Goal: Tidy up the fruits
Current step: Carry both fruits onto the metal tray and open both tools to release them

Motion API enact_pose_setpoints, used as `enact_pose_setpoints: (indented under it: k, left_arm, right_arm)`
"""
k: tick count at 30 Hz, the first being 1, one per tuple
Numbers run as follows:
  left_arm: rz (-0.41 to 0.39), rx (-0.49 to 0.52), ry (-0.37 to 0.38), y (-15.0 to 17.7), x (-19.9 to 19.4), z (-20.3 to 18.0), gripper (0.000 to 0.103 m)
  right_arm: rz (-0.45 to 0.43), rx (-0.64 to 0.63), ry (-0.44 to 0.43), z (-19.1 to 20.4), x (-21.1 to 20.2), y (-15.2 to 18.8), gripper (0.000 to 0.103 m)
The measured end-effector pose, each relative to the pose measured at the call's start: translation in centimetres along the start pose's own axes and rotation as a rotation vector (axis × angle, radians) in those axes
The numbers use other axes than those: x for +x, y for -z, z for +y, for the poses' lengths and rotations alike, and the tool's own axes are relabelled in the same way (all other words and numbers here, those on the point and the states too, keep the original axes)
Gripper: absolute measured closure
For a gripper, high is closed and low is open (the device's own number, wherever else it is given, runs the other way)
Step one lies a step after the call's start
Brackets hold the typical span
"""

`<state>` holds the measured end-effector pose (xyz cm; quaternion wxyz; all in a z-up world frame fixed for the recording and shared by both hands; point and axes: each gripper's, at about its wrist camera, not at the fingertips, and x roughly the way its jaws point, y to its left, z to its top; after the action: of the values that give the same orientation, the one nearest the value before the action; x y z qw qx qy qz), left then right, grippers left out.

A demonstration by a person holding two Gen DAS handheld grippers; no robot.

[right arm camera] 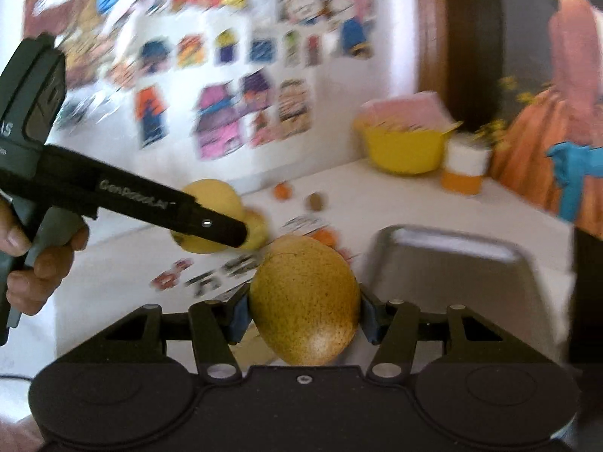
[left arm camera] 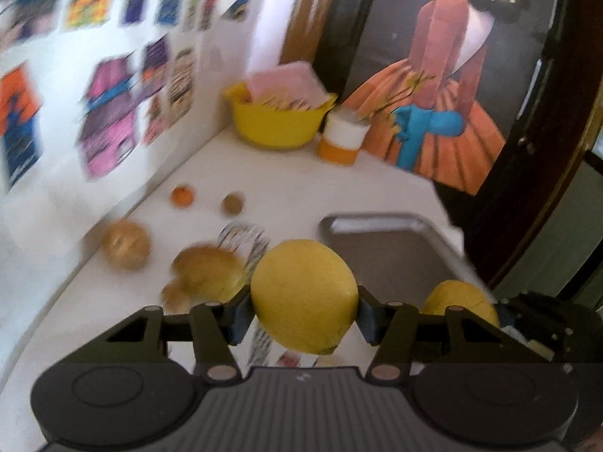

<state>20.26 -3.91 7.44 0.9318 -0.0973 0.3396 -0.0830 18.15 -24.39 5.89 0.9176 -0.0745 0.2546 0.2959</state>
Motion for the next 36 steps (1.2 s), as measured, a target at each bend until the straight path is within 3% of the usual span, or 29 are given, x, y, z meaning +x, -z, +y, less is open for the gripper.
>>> enact_pose_setpoints:
  k: [4,10,18,27,32,34,36]
  left_arm:
    - [-0.008,0.012,0.054,-2.9,2.8,-2.1,0.043]
    - [0.008,0.061,0.108,-5.2,9.2,-4.4,0.043]
    - [0.102,0.111,0.114,-4.2,16.6,-5.7,0.043]
    - [0.145,0.114,0.105,-3.4,18.6,-5.4,0.043]
    - [0.145,0.095,0.100,-3.6,18.8,-5.4,0.042]
    - [0.122,0.092,0.095,-3.7,18.4,-5.4,0.038]
    - [0.070,0.102,0.070,-3.9,17.5,-5.6,0.026]
  right_arm:
    - [-0.016,-0.011,0.096,-3.7,0.5,-2.3,0.045]
    - [0.036,0.036,0.194,-9.9,5.4,-3.4,0.045]
    - [0.149,0.085,0.197,-14.6,11.3,-1.9,0.045]
    - [0.199,0.081,0.176,-15.1,13.5,-0.5,0.045]
    - [0.169,0.085,0.180,-15.2,13.4,-0.4,0.044]
    - [0.155,0.079,0.190,-15.1,13.1,-0.4,0.039]
    - [0.144,0.081,0.191,-15.1,12.6,-0.5,0.031]
